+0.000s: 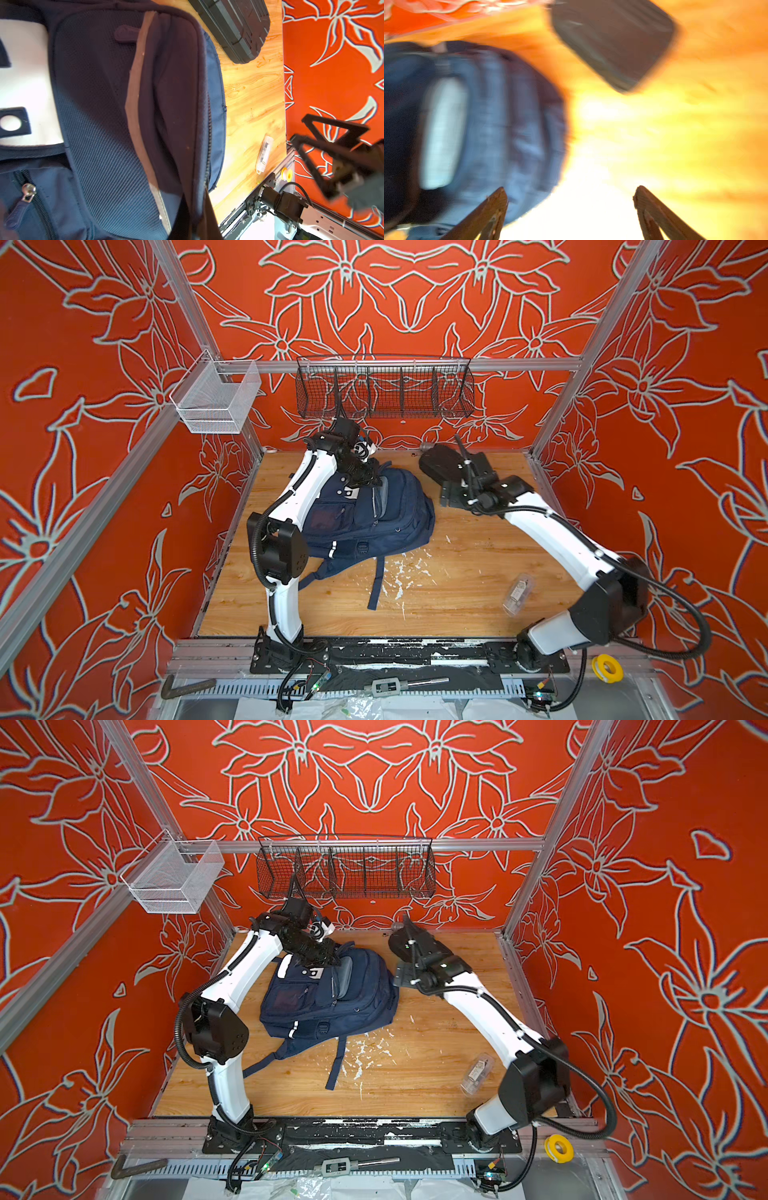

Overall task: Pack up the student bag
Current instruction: 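Move the right gripper to the clear pen box and grasp it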

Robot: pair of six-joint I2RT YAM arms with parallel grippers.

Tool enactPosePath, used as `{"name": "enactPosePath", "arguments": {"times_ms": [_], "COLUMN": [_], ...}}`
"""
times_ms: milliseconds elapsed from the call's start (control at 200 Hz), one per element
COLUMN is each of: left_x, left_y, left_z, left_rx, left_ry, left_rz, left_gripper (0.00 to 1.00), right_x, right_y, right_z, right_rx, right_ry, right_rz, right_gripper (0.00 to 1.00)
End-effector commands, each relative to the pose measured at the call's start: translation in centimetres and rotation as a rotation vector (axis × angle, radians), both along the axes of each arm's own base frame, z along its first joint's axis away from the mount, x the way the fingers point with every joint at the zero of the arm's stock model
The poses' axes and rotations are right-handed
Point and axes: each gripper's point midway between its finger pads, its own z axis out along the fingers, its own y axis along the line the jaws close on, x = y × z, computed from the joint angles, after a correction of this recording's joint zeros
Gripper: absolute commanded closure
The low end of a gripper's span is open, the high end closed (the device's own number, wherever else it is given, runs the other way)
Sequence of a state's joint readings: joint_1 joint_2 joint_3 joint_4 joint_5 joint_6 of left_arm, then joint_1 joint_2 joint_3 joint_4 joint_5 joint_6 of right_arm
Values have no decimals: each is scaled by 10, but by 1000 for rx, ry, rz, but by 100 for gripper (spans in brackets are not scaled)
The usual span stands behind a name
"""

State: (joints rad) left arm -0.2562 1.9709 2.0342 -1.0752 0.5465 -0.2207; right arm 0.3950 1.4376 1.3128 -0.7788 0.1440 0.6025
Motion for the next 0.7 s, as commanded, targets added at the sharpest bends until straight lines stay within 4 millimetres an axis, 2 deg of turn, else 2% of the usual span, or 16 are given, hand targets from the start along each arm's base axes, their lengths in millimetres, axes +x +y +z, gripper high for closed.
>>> {"name": "enactPosePath", "arguments": {"times_ms": [0,95,230,320,630,695], "left_x": [-2,-1,0,0,2,3], "left_y": [-17,-19,-20,-19,-17,-16], "left_z": [37,37,36,37,39,41], "left_rx": [-108,-124,-124,-117,-101,-95], "left_ry": [-110,-120,-125,-127,-132,-139], "left_rz": [-74,-81,-91,-95,-93,-88], "left_gripper": [100,100,100,100,100,100], "right_x": [-75,-124,-175,-183,-201,-207], "right_y": [-62,-91,-117,-115,-124,-126], "right_z": [-44,-62,-101,-117,-163,-173], "right_rx": [-86,-99,-7,50,24,28], "right_ry": [235,306,412,429,482,492], "right_rz": [-214,-352,-581,-627,-699,-716], "right_gripper": [3,3,9,14,18,22]}}
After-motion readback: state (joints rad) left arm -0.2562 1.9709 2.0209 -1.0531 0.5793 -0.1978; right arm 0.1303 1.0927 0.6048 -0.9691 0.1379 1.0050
